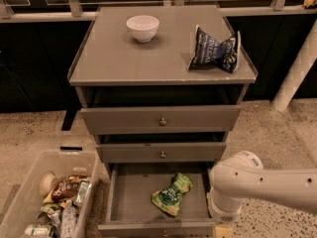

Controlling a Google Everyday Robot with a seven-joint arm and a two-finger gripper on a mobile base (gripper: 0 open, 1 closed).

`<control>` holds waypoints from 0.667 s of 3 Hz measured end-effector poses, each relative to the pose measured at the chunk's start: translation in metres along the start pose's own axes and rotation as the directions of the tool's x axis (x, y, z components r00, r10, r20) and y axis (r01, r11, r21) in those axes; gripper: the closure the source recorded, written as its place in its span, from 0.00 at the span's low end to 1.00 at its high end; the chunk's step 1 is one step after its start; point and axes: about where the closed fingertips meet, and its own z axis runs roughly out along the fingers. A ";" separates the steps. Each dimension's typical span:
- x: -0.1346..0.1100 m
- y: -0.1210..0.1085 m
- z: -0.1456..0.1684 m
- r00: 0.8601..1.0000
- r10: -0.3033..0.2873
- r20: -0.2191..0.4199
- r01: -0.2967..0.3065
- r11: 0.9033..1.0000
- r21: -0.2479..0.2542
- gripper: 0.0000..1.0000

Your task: Pick green rice chip bag from bottom drawer and place on counter

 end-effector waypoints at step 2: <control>0.037 -0.039 0.057 0.930 0.175 0.322 -0.134 0.980 -0.144 0.00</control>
Offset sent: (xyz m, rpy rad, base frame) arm 0.1479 -0.0656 -0.0553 0.7340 -0.1017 0.0502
